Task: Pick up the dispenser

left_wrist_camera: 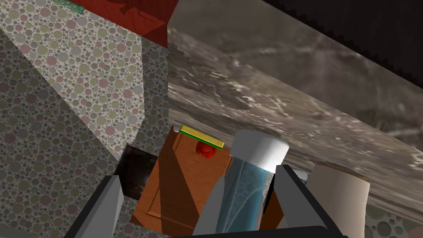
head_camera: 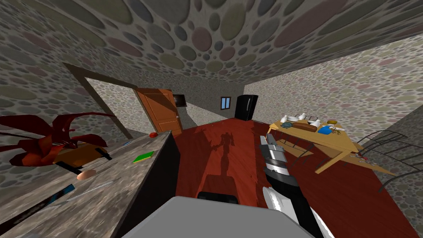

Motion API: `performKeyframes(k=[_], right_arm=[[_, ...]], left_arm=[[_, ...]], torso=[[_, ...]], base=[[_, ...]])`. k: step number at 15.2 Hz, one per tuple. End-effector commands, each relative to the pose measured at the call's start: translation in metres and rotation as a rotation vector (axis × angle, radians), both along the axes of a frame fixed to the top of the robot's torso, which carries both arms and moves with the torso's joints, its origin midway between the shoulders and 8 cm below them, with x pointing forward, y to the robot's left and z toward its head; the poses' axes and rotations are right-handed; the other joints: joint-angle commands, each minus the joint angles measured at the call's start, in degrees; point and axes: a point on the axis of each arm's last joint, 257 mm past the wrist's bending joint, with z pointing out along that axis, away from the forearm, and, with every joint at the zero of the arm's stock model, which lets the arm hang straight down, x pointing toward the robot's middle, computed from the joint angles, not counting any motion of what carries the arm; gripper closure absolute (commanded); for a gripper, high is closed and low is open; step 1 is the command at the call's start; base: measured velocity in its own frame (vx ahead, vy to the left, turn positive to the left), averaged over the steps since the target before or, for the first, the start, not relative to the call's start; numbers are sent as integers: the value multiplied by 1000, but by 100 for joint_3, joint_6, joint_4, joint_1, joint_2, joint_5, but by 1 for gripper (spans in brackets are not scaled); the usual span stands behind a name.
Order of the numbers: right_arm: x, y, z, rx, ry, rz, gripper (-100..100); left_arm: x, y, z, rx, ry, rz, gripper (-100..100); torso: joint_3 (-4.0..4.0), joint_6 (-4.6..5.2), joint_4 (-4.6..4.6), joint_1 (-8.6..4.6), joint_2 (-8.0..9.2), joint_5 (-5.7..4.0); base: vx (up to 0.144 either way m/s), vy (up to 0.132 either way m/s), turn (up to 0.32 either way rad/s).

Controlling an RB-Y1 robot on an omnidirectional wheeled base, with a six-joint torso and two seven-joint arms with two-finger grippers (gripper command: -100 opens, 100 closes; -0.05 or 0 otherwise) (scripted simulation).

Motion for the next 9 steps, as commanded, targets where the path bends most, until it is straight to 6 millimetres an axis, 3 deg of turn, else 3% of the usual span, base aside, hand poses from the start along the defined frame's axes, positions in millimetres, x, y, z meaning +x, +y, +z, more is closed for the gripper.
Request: performKeyframes(k=[1, 2, 3, 4, 5, 6, 8, 9], right_arm=[[0, 0, 0, 0, 0, 0, 0], [0, 0, 0, 0, 0, 0, 0], [0, 0, 0, 0, 0, 0, 0], [0, 0, 0, 0, 0, 0, 0], [0, 0, 0, 0, 0, 0, 0], [0, 0, 0, 0, 0, 0, 0], [0, 0, 0, 0, 0, 0, 0], [0, 0, 0, 0, 0, 0, 0]], left_arm=[[-29, 0, 5, 6, 53, 14, -100], [-54, 1, 9, 13, 97, 26, -100], [-59, 1, 11, 13, 108, 30, -100], [-87, 1, 17, 18, 159, 44, -100], [-88, 1, 17, 18, 161, 45, -100], [-116, -1, 25, 22, 211, 61, -100], [-116, -1, 25, 22, 211, 61, -100], [-139, -3, 34, 26, 254, 71, -100]], torso=[[0, 0, 0, 0, 0, 0], [-1, -2, 0, 2, -1, 1], [-3, -1, -1, 3, -5, 1], [-3, -2, -1, -1, -3, 0], [-2, -1, -1, -2, -3, 0], [0, -1, 0, -1, 1, 0], [3, -1, 1, -2, 5, 0], [7, -3, 3, -4, 13, 0]], base=[[125, 37, -154], [135, 37, -196], [120, 28, -173], [121, 24, -221], [101, 32, -183], [96, 35, -175], [74, 32, -103], [65, 30, -128]])
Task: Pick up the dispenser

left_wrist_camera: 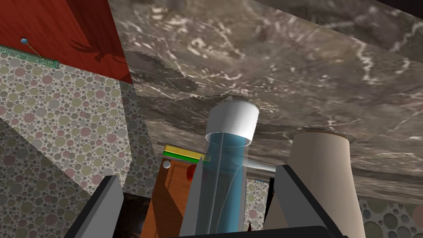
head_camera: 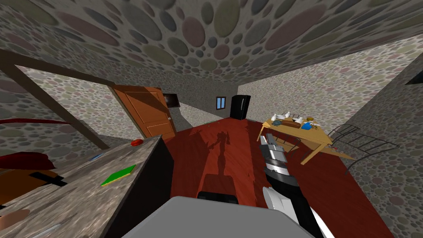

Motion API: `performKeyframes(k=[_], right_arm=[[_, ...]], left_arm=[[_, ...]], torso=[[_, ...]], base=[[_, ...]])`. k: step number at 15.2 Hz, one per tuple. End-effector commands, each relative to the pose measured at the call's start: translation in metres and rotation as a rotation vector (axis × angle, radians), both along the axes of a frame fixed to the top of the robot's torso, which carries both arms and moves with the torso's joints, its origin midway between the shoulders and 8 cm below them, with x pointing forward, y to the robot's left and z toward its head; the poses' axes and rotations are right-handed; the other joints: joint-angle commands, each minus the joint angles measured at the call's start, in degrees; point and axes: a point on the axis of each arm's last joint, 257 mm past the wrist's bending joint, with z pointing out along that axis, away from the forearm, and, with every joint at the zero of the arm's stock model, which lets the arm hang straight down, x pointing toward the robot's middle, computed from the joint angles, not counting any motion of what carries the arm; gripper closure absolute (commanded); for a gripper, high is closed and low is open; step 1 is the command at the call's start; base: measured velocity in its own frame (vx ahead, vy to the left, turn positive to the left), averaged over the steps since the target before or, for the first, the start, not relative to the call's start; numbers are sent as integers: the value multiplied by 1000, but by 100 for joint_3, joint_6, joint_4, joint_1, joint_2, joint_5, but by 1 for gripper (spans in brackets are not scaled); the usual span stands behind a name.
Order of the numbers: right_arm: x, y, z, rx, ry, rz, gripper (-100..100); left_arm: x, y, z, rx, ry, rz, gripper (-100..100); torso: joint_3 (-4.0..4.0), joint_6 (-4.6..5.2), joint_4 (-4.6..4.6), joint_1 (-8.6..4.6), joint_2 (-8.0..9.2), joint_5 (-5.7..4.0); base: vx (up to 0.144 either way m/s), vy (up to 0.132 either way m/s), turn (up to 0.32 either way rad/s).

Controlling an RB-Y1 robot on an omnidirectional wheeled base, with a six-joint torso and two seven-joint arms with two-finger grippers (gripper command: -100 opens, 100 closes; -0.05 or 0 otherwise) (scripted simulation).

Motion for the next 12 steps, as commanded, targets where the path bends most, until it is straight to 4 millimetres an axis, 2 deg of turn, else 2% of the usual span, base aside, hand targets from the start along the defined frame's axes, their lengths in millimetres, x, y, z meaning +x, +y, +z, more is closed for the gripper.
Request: performKeyframes(k=[1, 2, 3, 4, 5, 6, 7, 8, 9, 10, 12], right_arm=[[0, 0, 0, 0, 0, 0, 0], [0, 0, 0, 0, 0, 0, 0], [0, 0, 0, 0, 0, 0, 0], [0, 0, 0, 0, 0, 0, 0], [0, 0, 0, 0, 0, 0, 0], [0, 0, 0, 0, 0, 0, 0], [0, 0, 0, 0, 0, 0, 0], [0, 0, 0, 0, 0, 0, 0], [0, 0, 0, 0, 0, 0, 0], [0, 0, 0, 0, 0, 0, 0], [0, 0, 0, 0, 0, 0, 0]], left_arm=[[-22, -1, 6, 1, 35, 11, -100], [-22, -1, 6, 1, 35, 11, -100], [-43, -3, 15, 4, 75, 21, -100], [-45, -4, 15, 3, 78, 26, -100], [-67, -7, 25, 3, 117, 41, -100], [-67, -7, 25, 3, 117, 41, -100], [-85, -10, 34, 4, 151, 51, -100], [-87, -11, 34, 3, 153, 55, -100], [-104, -15, 44, 2, 186, 68, -100], [-104, -15, 44, 2, 186, 68, -100], [-133, -23, 61, -1, 240, 93, -100]], torso=[[0, 0, 0, 0, 0, 0], [0, 0, 0, -1, 0, 0], [2, -1, 1, -3, 3, 0], [2, 0, 1, -4, 3, -1], [1, 0, 1, -5, 1, -1], [-2, 1, -1, -2, -3, -2], [-3, 0, -1, 2, -6, 0], [-6, 0, -2, 5, -11, 1], [-6, 0, -2, 3, -11, 1], [-6, 1, -3, 2, -10, 0], [-4, 0, -2, -1, -7, 0]], base=[[75, 27, -147], [56, 21, -56], [68, 18, -137], [75, 19, -145], [89, 32, -176], [94, 45, -126], [108, 48, -135], [99, 38, -116], [91, 36, -148], [85, 31, -113], [95, 34, -159]])
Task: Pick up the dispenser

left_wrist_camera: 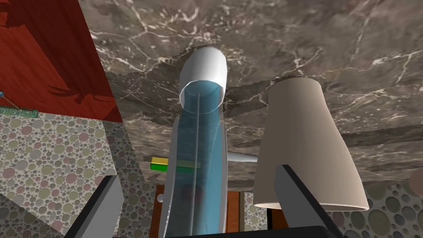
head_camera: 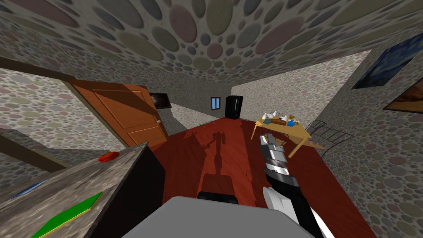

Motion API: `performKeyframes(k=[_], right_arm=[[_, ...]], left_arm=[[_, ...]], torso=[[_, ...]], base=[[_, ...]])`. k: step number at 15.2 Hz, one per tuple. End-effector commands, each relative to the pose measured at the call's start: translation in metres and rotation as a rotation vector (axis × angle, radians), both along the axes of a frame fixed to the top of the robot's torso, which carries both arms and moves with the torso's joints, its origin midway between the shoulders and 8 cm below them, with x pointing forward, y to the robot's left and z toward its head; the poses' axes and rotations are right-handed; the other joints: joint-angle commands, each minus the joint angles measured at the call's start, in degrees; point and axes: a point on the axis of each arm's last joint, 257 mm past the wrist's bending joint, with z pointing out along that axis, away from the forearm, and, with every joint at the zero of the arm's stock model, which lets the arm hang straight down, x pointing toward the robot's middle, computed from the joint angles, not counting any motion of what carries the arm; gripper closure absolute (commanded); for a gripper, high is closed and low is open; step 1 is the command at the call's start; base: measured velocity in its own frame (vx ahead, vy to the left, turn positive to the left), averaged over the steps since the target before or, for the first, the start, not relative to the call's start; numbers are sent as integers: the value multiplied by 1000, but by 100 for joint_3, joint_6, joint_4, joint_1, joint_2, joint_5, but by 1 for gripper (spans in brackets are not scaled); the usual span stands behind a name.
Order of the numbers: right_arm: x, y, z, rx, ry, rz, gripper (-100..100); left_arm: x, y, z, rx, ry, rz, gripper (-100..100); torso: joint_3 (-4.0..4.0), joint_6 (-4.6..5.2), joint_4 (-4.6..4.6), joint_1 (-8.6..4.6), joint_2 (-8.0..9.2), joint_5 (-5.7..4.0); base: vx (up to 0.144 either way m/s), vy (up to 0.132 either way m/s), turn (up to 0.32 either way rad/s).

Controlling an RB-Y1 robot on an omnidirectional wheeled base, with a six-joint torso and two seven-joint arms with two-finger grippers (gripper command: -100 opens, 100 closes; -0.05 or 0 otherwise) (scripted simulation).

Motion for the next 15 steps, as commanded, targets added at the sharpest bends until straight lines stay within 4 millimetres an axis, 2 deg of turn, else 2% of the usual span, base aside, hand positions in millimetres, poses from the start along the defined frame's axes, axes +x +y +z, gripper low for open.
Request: performKeyframes(k=[1, 4, 6, 8, 9, 10, 14, 15], right_arm=[[0, 0, 0, 0, 0, 0, 0], [0, 0, 0, 0, 0, 0, 0], [0, 0, 0, 0, 0, 0, 0], [0, 0, 0, 0, 0, 0, 0], [0, 0, 0, 0, 0, 0, 0], [0, 0, 0, 0, 0, 0, 0], [0, 0, 0, 0, 0, 0, 0], [0, 0, 0, 0, 0, 0, 0]], left_arm=[[-26, -10, 17, -4, 47, 22, -100], [-49, -19, 32, -8, 90, 46, -100], [-39, -13, 13, -7, 67, 43, -100], [-36, -11, 3, -7, 62, 47, -100], [-37, -13, 10, -8, 64, 44, -100], [-38, -12, 9, -7, 64, 45, 100], [-37, -12, 9, -6, 65, 42, 100], [-41, -16, 23, -7, 74, 39, 100]], torso=[[0, 0, 0, 0, 0, 0], [-6, -1, -2, 13, -11, 3], [-2, -2, 0, 7, -3, 3], [18, -1, 9, -4, 31, 2], [25, -2, 12, -8, 43, 1], [28, -3, 13, -13, 47, -1], [29, -8, 15, -14, 47, 1], [29, -8, 14, -14, 47, 0]], base=[[134, 56, -195], [122, 78, -144], [40, 37, -37], [-28, 15, -49], [-21, 6, -17], [-6, 4, -2], [0, 0, 0], [11, -9, 48]])
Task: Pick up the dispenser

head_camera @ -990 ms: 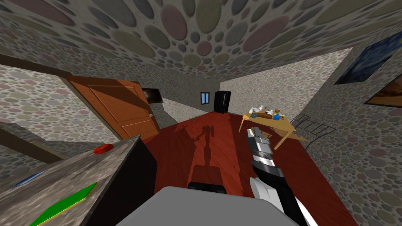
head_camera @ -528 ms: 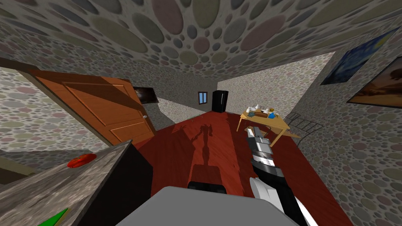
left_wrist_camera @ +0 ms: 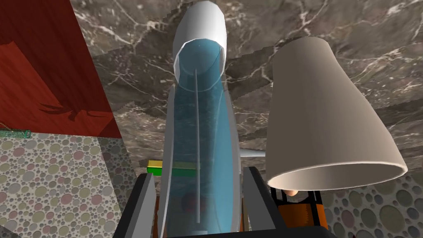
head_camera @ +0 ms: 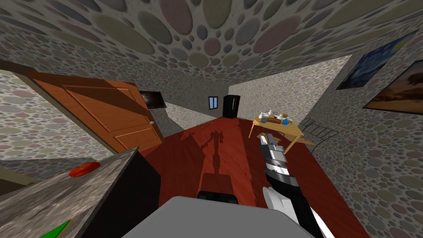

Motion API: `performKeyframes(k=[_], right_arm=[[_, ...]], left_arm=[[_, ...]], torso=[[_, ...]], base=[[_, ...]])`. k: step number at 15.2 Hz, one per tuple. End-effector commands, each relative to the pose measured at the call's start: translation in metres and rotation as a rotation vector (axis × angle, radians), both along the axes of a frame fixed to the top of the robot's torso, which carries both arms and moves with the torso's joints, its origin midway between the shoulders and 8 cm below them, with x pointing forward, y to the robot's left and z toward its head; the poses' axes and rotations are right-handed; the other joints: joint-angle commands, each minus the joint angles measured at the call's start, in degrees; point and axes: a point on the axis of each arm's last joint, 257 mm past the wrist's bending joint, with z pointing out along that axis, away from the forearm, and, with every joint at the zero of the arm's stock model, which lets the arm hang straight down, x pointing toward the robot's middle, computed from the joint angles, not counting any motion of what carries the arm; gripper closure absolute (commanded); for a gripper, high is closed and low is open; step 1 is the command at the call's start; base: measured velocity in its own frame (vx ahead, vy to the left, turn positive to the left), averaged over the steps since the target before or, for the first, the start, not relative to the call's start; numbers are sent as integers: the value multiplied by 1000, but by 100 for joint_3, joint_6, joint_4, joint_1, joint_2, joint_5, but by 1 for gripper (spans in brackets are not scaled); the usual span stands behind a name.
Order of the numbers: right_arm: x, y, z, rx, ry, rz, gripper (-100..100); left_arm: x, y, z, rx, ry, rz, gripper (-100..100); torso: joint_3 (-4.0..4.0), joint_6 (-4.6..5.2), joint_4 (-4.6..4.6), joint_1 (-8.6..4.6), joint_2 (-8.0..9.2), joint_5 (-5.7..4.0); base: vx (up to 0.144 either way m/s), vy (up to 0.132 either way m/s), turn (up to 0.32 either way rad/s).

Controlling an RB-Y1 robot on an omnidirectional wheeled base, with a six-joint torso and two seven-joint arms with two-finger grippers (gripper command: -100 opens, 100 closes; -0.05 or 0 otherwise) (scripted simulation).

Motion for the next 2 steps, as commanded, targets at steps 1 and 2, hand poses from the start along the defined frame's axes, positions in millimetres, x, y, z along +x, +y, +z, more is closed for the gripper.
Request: performKeyframes(k=[1, 2], right_arm=[[0, 0, 0, 0, 0, 0, 0], [0, 0, 0, 0, 0, 0, 0]], left_arm=[[-4, -4, 14, -1, 8, -3, 100], [-3, -2, 7, 0, 4, -1, 100]], torso=[[0, 0, 0, 0, 0, 0], [-3, -4, -3, -8, -3, -3]], base=[[22, -19, 69], [12, -12, 36]])
